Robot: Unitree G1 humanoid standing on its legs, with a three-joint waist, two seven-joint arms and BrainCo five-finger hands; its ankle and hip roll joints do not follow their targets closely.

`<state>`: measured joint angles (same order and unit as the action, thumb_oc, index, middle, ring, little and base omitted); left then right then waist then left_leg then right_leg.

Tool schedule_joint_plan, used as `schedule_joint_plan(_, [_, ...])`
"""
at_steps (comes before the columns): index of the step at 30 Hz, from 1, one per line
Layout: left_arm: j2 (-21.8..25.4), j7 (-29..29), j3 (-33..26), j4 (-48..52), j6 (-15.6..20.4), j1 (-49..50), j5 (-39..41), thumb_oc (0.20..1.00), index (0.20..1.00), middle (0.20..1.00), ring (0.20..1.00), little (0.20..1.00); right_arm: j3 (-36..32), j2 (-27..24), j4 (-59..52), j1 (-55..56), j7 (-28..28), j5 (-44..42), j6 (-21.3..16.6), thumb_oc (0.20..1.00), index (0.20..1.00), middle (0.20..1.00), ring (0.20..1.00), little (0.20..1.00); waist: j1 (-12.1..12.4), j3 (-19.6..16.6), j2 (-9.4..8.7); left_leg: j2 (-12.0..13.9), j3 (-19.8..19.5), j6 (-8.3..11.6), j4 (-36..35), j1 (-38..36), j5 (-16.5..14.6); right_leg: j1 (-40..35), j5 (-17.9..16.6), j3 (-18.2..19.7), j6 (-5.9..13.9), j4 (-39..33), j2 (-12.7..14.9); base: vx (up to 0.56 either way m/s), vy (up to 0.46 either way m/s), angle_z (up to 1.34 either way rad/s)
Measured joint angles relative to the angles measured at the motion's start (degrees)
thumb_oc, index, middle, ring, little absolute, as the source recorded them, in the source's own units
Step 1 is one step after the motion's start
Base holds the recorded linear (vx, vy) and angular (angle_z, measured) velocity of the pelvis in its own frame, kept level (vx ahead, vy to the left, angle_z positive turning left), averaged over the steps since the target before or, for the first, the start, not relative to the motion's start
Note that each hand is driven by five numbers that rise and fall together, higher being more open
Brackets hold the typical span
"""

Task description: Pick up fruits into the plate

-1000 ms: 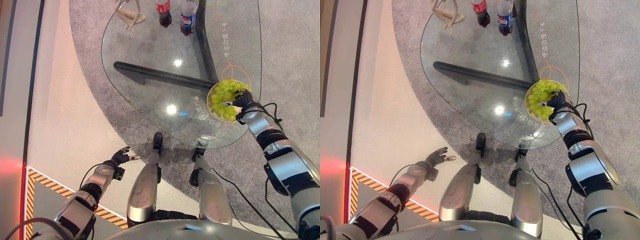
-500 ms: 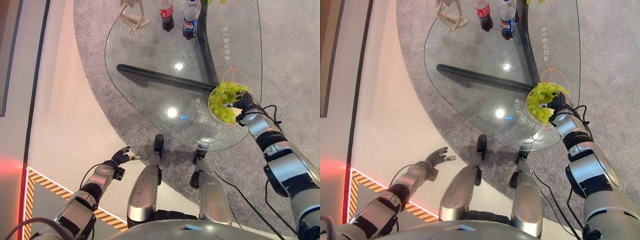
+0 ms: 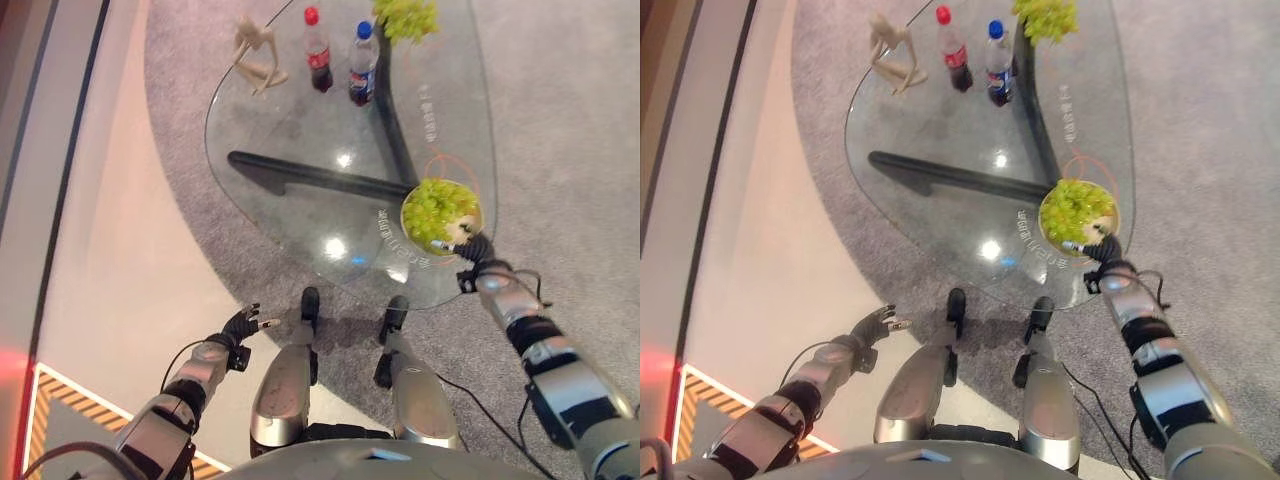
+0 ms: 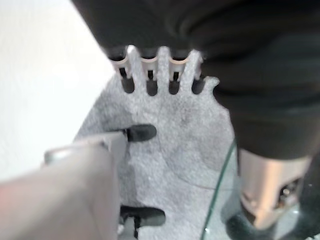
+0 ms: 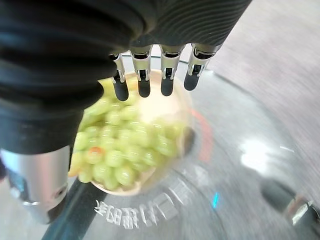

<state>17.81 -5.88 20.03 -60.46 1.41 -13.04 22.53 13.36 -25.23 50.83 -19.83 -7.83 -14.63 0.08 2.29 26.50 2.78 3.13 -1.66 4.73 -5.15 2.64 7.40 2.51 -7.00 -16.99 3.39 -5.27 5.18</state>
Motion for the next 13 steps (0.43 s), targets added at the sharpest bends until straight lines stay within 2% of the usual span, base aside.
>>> schedule_joint_plan(1, [-0.35,-0.11,-1.22,-0.3,-0.2,0.86,-0.01,1.0,1.0,1.0,1.0,1.0,-0.99,1.18,0.52,1.74,0.62,-0.1,-0.33,1.0,1.0,1.0,1.0,1.0,-0.07,-0.55,-0.66,-0.02,0.26,-0.01,-0.07,-0.94,-0.28,-0.79,0.22,0.25,0.16,-0.01,0.02,0.19,0.011,-0.21])
schedule_joint_plan(3, [-0.86,-0.48,-2.3,-2.15,-0.76,5.57,-0.14,1.0,1.0,1.0,1.0,1.0,-1.15,5.37,2.6,9.97,2.4,-1.16,-0.82,1.0,1.0,1.0,1.0,1.0,-1.18,-8.19,-3.23,0.0,1.39,-0.31,-0.27,-1.18,-2.48,-0.68,1.27,1.34,0.75,-0.02,0.08,0.22,0.019,-0.25])
schedule_joint_plan(6, [-1.72,-0.99,-2.4,-4.63,-1.51,8.55,-2.06,1.0,1.0,1.0,1.0,1.0,-1.83,8.99,8.86,16.05,6.07,-2.6,-1.47,1.0,1.0,1.0,1.0,1.0,-2.28,-13.01,-5.0,-0.11,2.51,-1.36,-0.3,-4.47,-3.43,-3.47,1.64,2.27,0.93,-0.02,0.23,0.18,0.028,-0.15])
schedule_joint_plan(11, [-3.07,-2.43,-4.68,-6.69,-2.74,11.69,-3.49,1.0,1.0,1.0,1.0,1.0,-2.38,12.47,16.43,22.48,11.14,-2.74,-1.48,1.0,1.0,1.0,1.0,1.0,-3.05,-18.89,-4.61,-0.4,3.97,-2.46,-0.3,-7.08,-4.7,-5.1,2.44,3.95,1.39,-0.03,0.64,0.14,0.039,-0.16])
schedule_joint_plan(13, [-3.22,-2.46,-4.86,-7.41,-3.65,12.04,-4.31,1.0,1.0,1.0,1.0,1.0,-2.91,12.52,16.91,23.18,12.07,-2.68,-1.33,1.0,1.0,1.0,1.0,1.0,-3.85,-19.52,-4.22,-0.49,4.25,-2.55,-0.29,-7.9,-4.75,-5.74,2.33,4.06,1.24,-0.04,0.72,0.09,0.033,-0.05])
